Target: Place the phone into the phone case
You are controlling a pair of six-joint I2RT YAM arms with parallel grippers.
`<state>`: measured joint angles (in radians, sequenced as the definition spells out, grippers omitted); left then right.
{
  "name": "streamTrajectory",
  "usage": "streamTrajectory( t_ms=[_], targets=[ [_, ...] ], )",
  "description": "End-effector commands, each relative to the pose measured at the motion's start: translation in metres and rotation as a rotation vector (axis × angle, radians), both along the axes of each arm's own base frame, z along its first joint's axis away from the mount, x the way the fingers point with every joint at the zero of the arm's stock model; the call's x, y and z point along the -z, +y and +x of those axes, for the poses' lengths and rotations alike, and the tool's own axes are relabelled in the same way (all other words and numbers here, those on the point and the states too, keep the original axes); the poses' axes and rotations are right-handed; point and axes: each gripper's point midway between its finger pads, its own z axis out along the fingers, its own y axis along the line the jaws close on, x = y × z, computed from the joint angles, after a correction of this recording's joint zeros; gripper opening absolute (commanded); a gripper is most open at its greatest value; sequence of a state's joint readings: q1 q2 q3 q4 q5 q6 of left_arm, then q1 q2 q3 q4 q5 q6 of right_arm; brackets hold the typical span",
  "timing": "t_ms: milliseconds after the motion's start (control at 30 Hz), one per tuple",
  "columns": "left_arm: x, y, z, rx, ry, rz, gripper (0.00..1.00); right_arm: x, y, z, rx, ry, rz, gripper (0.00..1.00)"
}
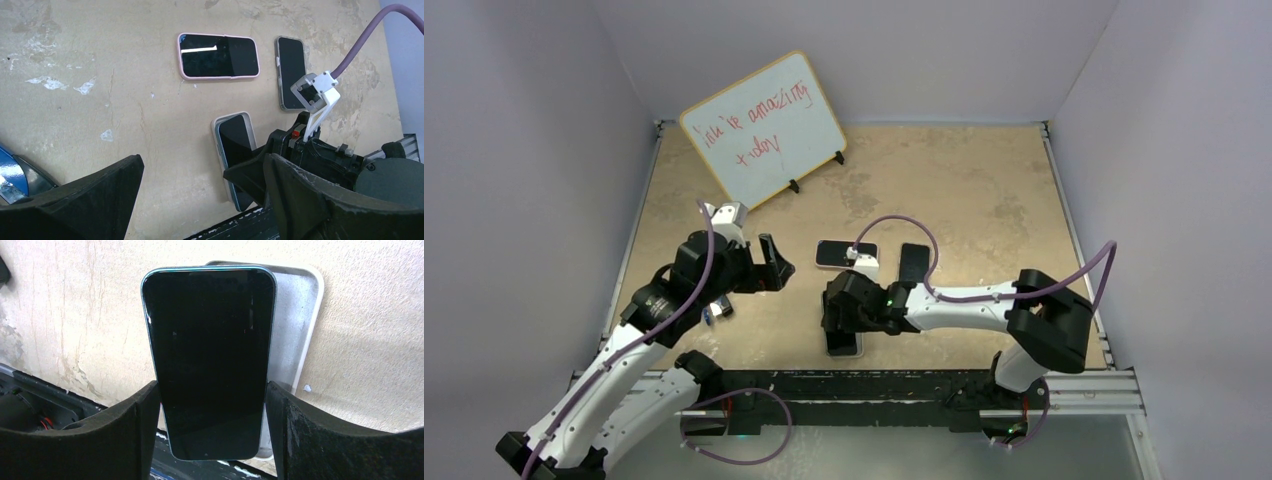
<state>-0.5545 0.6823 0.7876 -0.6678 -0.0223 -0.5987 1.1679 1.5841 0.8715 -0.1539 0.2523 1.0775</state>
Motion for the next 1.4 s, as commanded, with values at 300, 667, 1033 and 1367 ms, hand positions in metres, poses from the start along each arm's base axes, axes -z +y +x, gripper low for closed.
streamTrajectory(
  t_ms=[300, 667, 1033, 1367],
  targets=[
    [-0.001, -0.004, 0.004, 0.016, -0.018, -0.012, 0.95, -0.022, -0.001, 0.006, 0.087, -0.043, 0.032, 0.81],
    [0.007, -0.015, 0.002, 0.064, 0.019, -0.024, 0.95, -0.045, -0.007, 0.000, 0.029, -0.072, 0.067, 0.88],
    [0.066, -0.056, -0.014, 0.204, 0.194, -0.165, 0.75, -0.031, -0.034, 0.012, 0.011, -0.072, 0.087, 0.77],
    [0.126, -0.077, -0.021, 0.257, 0.333, -0.201, 0.55, -0.010, -0.036, 0.006, -0.032, 0.008, 0.224, 0.60]
  ],
)
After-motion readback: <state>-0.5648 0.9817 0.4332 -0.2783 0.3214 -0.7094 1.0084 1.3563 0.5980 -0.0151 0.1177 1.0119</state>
